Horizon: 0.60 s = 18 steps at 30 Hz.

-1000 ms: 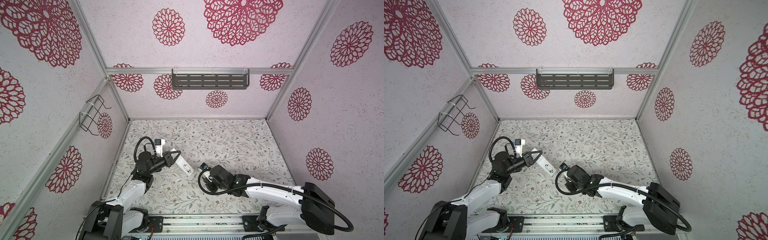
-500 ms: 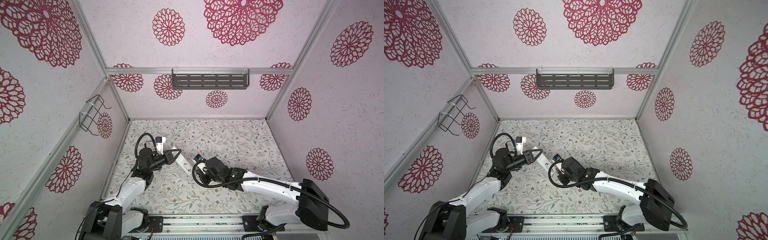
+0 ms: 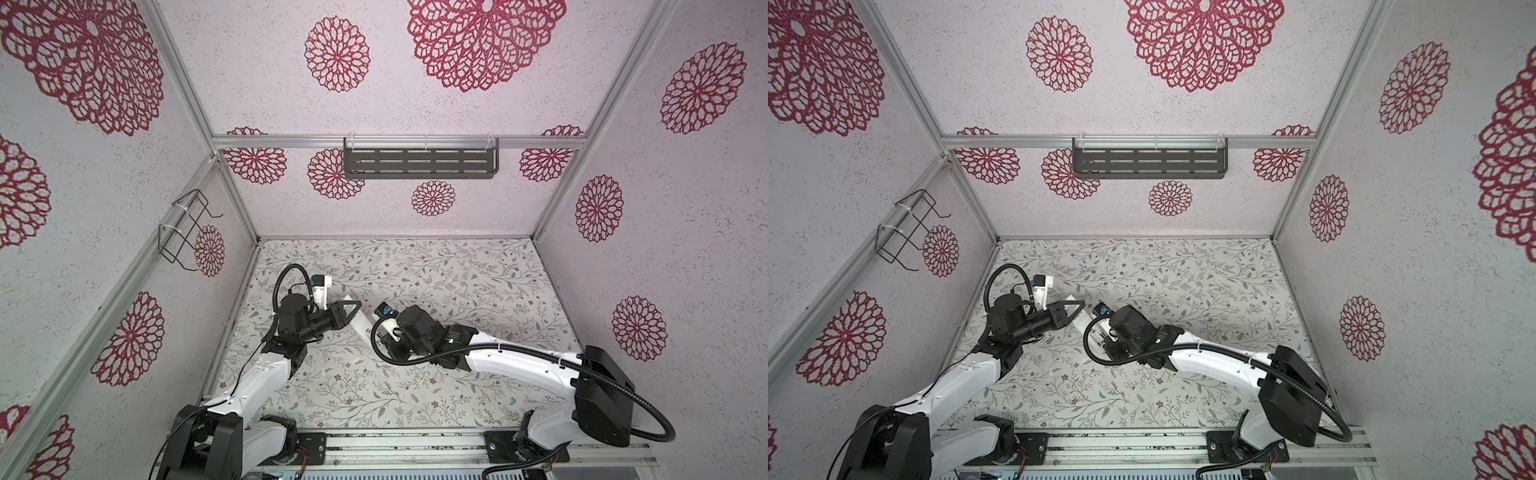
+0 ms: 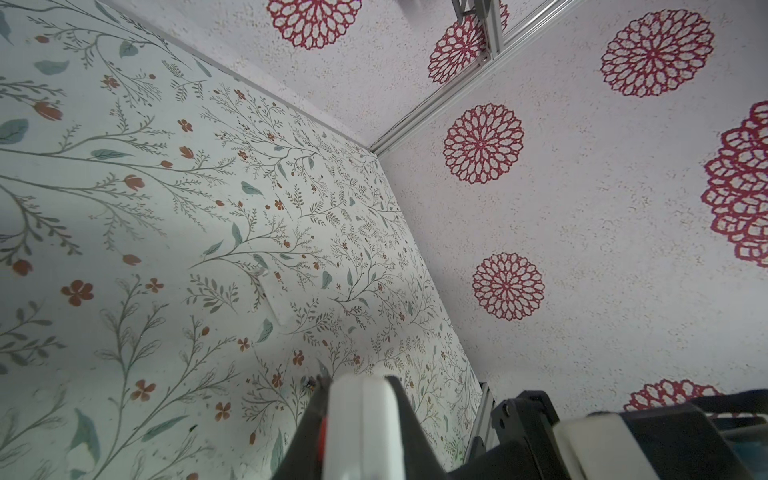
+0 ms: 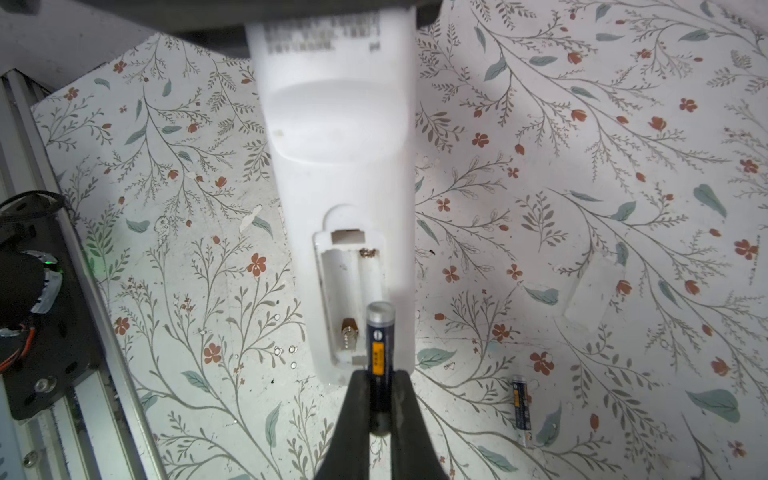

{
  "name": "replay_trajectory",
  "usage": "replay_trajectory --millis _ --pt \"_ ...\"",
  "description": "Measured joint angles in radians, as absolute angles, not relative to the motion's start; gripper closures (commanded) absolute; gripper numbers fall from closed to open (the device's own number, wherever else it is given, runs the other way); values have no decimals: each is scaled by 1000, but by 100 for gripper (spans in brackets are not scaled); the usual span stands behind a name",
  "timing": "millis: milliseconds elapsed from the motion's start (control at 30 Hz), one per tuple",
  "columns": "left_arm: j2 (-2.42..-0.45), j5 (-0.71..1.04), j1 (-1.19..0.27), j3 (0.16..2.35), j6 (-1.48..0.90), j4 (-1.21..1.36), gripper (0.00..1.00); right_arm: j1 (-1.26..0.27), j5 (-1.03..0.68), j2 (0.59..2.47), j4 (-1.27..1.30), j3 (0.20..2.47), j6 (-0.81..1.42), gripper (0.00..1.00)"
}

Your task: Load the batteries into the remote control

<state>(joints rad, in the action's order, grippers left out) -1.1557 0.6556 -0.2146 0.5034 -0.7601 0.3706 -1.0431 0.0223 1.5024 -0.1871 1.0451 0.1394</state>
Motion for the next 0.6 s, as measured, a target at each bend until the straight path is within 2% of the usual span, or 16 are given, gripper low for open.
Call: replay_trajectory --millis 600 --pt "-1135 627 -219 503 -733 360 100 -1043 9 1582 -273 1148 144 92"
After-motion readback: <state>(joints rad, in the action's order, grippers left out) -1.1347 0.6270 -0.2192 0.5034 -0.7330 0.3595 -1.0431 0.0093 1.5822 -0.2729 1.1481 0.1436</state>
